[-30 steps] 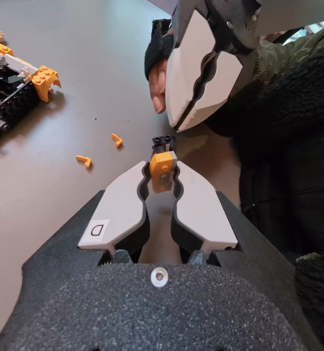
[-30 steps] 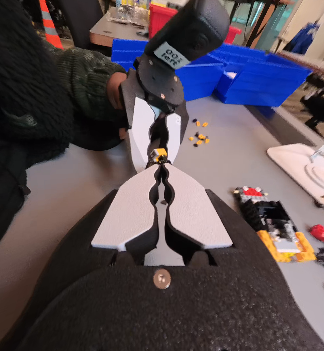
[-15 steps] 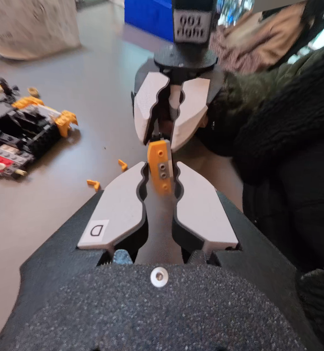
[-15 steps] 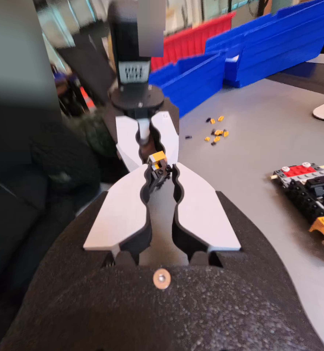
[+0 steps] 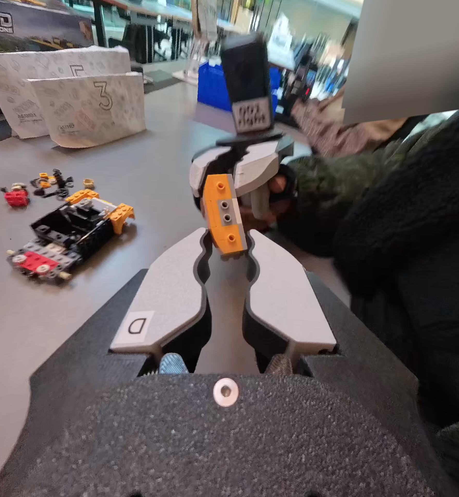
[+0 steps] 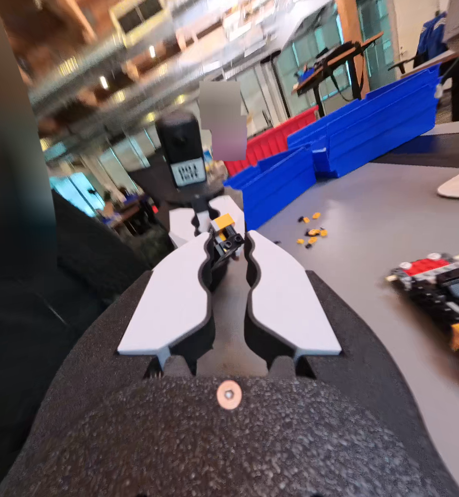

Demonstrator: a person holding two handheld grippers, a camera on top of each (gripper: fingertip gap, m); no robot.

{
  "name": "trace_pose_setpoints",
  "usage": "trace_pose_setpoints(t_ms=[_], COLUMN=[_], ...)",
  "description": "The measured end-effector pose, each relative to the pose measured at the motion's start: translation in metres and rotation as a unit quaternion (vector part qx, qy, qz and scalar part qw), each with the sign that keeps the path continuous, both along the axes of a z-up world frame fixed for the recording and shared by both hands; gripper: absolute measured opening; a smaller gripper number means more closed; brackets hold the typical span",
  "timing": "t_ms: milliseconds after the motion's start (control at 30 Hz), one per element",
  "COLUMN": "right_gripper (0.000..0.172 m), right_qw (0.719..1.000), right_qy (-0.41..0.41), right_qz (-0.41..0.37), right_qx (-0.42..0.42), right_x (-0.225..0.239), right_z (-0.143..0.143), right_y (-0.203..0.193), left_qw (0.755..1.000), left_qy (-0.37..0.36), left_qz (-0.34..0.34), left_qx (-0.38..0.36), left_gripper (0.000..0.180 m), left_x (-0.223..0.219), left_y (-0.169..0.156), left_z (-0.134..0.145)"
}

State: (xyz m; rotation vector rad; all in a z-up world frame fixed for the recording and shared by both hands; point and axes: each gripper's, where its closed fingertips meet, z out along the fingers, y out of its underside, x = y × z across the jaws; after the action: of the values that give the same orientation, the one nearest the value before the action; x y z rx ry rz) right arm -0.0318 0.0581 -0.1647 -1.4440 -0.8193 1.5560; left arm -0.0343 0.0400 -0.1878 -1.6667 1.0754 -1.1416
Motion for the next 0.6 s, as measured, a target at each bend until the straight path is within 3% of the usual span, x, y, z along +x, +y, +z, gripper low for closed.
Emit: trace_pose_setpoints(t_ms=[167, 300, 367, 500, 600], right_gripper=[0.029, 0.031, 0.022, 0.021, 0.013], right_qw=[0.974, 0.951, 0.94, 0.935, 0.936], right_qy=[-0.142, -0.194, -0.214, -0.21, -0.174], right_qz=[0.022, 0.047, 0.055, 0.038, 0.021], right_qx=[0.177, 0.234, 0.259, 0.284, 0.304], right_x=[-0.003, -0.007, -0.008, -0.006, -0.005], right_z=[-0.023, -0.035, -0.042, -0.039, -0.025], right_y=[-0.016, -0.027, -0.032, -0.032, -0.033], left_qw=[0.985, 0.973, 0.968, 0.978, 0.996], left_qy=[0.137, 0.191, 0.208, 0.162, 0.06], left_qz=[-0.014, -0.042, -0.05, -0.048, -0.065], left_qx=[0.101, 0.126, 0.135, 0.121, 0.033], left_gripper=[0.023, 0.023, 0.023, 0.022, 0.034], left_x=[-0.005, -0.005, -0.005, -0.002, 0.001], left_y=[-0.007, -0.015, -0.017, -0.016, -0.019], left_z=[-0.024, -0.041, -0.046, -0.04, -0.023])
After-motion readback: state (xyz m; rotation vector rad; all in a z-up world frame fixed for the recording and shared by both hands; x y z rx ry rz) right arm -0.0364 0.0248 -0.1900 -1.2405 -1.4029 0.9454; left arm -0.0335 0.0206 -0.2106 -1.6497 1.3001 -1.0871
